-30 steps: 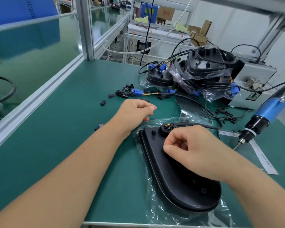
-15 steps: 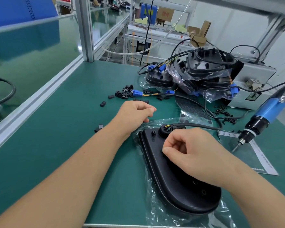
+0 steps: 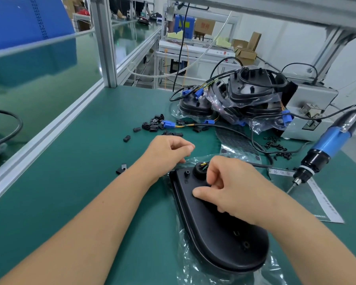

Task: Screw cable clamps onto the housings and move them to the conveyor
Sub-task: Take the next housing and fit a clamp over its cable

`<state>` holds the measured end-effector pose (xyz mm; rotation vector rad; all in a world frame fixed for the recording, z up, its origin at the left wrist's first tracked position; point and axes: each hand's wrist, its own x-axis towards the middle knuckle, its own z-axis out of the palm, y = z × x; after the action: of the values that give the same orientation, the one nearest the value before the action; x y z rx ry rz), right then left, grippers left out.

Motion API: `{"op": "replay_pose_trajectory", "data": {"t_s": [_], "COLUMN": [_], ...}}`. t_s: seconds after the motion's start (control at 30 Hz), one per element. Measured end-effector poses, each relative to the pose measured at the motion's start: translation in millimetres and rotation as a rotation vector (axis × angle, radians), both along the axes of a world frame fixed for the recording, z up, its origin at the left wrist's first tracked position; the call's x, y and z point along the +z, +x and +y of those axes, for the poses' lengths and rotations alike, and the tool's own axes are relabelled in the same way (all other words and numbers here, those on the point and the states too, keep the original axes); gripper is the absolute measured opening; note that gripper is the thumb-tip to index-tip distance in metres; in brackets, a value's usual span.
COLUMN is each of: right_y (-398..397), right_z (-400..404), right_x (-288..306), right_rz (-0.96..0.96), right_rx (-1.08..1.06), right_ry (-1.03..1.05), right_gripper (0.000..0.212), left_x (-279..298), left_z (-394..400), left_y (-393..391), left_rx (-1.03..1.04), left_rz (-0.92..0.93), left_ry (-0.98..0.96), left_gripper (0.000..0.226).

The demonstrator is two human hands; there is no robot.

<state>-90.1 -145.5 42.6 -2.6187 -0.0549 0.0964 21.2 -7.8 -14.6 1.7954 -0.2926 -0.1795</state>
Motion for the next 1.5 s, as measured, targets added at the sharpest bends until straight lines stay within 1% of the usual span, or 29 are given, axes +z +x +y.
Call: {"op": "replay_pose_trajectory", "data": {"t_s": [0.07,0.13,0.2,0.23,0.3,0.4,0.47,0.53,0.6,0.67,0.7,0.77,0.9,0.97,1.0,1.03,1.07,1.1,1.13,1.17,1.2,1.23,1.27,1.3,1.33,1.4,1.43,1.47,1.5], "right_y": [-3,2,18,29,52,78,87,90,90,85,81,70,42,30,24,17,11,5,-2,-9,-15,-20,-25,-29,-33,-39,-42,-42,-39], "right_z": [-11,-41,-81,-101,-132,-144,-143,-140,-138,-138,-136,-129,-101,-88,-84,-79,-75,-72,-69,-66,-62,-59,-56,-52,-48,-39,-35,-33,-33], "right_x": [1,6,10,10,3,-13,-22,-26,-25,-19,-15,-5,16,24,27,30,32,32,33,32,32,31,30,27,25,17,13,9,4], "right_rz": [-0.055,-0.196,-0.299,-0.292,-0.186,-0.03,-0.006,0.039,0.033,-0.05,-0.115,-0.272,-0.585,-0.649,-0.665,-0.675,-0.672,-0.655,-0.624,-0.58,-0.521,-0.454,-0.382,-0.308,-0.231,-0.073,-0.025,-0.036,-0.114], "right_rx": [-0.059,-0.194,-0.372,-0.45,-0.533,-0.534,-0.539,-0.552,-0.575,-0.597,-0.58,-0.502,-0.309,-0.201,-0.147,-0.098,-0.054,-0.005,0.056,0.13,0.207,0.283,0.349,0.406,0.456,0.582,0.607,0.568,0.474], "right_ry": [0.079,0.117,0.006,-0.098,-0.293,-0.43,-0.448,-0.46,-0.395,-0.294,-0.238,-0.096,0.114,0.163,0.164,0.172,0.201,0.251,0.314,0.378,0.438,0.488,0.52,0.523,0.499,0.398,0.371,0.37,0.359], "right_gripper": [0.021,0.014,0.012,0.012,0.015,0.026,0.033,0.031,0.024,0.025,0.028,0.031,0.019,0.024,0.025,0.024,0.024,0.024,0.025,0.026,0.027,0.026,0.024,0.02,0.018,0.015,0.011,0.007,0.005], "left_x": [2,4,6,9,14,21,22,22,23,24,26,31,52,63,70,78,86,93,99,103,104,104,102,97,92,77,68,60,52], "left_z": [0,1,2,0,-6,-19,-26,-29,-29,-28,-29,-33,-42,-43,-42,-39,-33,-26,-17,-7,4,15,26,39,48,64,70,75,79], "left_y": [-2,-4,-7,-8,-11,-15,-16,-17,-15,-12,-9,-3,9,13,12,11,10,6,0,-6,-15,-24,-34,-45,-55,-75,-84,-94,-103], "left_rx": [-0.028,-0.051,-0.073,-0.078,-0.084,-0.098,-0.1,-0.1,-0.086,-0.052,-0.032,-0.011,-0.017,-0.003,0.019,0.048,0.081,0.101,0.09,0.064,0.052,0.051,0.049,0.025,-0.025,-0.107,-0.097,-0.071,-0.035], "left_rz": [-0.023,-0.048,-0.088,-0.111,-0.154,-0.191,-0.225,-0.248,-0.243,-0.265,-0.3,-0.38,-0.463,-0.444,-0.423,-0.382,-0.293,-0.159,-0.039,0.017,0.031,0.025,-0.018,-0.067,-0.095,-0.133,-0.159,-0.199,-0.246], "left_ry": [0.062,0.121,0.176,0.198,0.218,0.232,0.255,0.284,0.3,0.316,0.34,0.401,0.513,0.498,0.478,0.432,0.338,0.194,0.015,-0.122,-0.179,-0.171,-0.105,-0.007,0.09,0.276,0.38,0.47,0.545], "left_gripper": [0.01,0.011,0.012,0.013,0.013,0.014,0.013,0.013,0.014,0.015,0.018,0.035,0.071,0.073,0.068,0.057,0.044,0.032,0.027,0.031,0.039,0.044,0.036,0.021,0.023,0.06,0.07,0.074,0.071]}}
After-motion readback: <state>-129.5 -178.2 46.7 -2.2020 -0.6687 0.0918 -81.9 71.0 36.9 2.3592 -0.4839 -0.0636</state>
